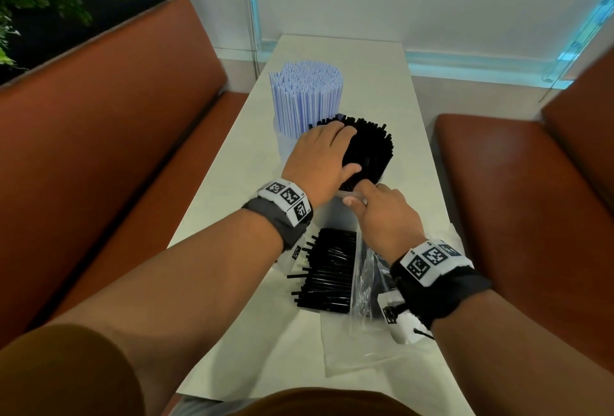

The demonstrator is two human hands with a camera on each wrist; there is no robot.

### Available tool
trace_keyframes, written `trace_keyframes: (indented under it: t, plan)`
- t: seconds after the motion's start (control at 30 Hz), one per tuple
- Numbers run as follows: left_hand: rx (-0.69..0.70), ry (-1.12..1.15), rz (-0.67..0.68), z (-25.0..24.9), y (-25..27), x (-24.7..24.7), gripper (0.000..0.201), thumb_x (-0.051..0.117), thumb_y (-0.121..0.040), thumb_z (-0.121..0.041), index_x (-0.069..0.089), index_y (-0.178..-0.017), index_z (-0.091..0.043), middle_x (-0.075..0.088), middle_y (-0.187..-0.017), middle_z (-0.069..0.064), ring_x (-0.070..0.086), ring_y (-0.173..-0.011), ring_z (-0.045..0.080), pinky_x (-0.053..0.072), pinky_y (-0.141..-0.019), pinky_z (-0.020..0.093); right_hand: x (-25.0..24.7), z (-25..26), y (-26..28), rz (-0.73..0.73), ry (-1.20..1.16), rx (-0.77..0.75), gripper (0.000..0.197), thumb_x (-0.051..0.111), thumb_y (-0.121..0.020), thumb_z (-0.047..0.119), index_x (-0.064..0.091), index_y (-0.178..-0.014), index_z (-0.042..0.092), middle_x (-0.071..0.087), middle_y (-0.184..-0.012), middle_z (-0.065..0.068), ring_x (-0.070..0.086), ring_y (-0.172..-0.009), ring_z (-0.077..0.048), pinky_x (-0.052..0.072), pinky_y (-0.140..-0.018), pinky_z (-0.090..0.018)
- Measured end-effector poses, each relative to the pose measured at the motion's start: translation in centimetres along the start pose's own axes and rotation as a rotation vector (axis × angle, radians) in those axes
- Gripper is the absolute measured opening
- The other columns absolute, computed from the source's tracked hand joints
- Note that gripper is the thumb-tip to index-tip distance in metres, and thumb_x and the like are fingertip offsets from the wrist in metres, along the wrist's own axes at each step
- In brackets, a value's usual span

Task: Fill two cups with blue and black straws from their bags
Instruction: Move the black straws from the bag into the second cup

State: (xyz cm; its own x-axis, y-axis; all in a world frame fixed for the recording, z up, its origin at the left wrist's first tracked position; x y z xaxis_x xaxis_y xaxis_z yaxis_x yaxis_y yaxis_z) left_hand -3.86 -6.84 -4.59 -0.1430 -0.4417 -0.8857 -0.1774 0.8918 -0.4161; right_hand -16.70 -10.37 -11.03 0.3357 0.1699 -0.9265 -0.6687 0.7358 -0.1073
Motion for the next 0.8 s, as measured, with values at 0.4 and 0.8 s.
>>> trace_keyframes:
  t: [0.4, 0.8]
  plan:
    - [-0.129, 0.364, -0.385, 2.0, 5.8, -5.2, 0.048, 0.065, -0.083, -0.056, 0.058, -0.117, -0.023, 0.047, -0.117, -0.003, 0.049, -0.11, 0.015, 0.039, -0.097, 0.026, -1.9, -0.7, 3.8, -0.143, -0.071, 0.165, 0.036, 0.032, -0.09, 0.072, 0.039, -0.097, 0.038, 0.055, -0.068, 0.014, 0.053, -0.059, -0.008, 0.029, -0.051, -0.028]
    - [0.03, 0.238, 0.521, -2.5, 13.2, 8.9, 0.041, 0.06, -0.097, -0.034, 0.06, -0.133, -0.016, 0.053, -0.134, 0.003, 0.046, -0.124, 0.023, 0.043, -0.101, 0.038, 4.7, -3.8, 4.3, 0.308, 0.001, 0.362, 0.012, 0.05, -0.085, 0.032, 0.048, -0.078, 0.022, 0.061, -0.087, -0.003, 0.057, -0.079, -0.027, 0.041, -0.065, -0.035]
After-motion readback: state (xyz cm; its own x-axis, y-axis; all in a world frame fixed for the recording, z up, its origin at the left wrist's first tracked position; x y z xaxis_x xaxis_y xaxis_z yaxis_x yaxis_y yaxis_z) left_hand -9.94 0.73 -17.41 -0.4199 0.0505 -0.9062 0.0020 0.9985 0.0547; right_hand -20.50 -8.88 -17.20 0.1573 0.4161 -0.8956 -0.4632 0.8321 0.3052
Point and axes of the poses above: each hand's wrist, its own y-axis away from the middle knuckle, its own x-axis out of the palm, z = x × y, the point moved 7 cm from there along -y, towards the middle knuckle
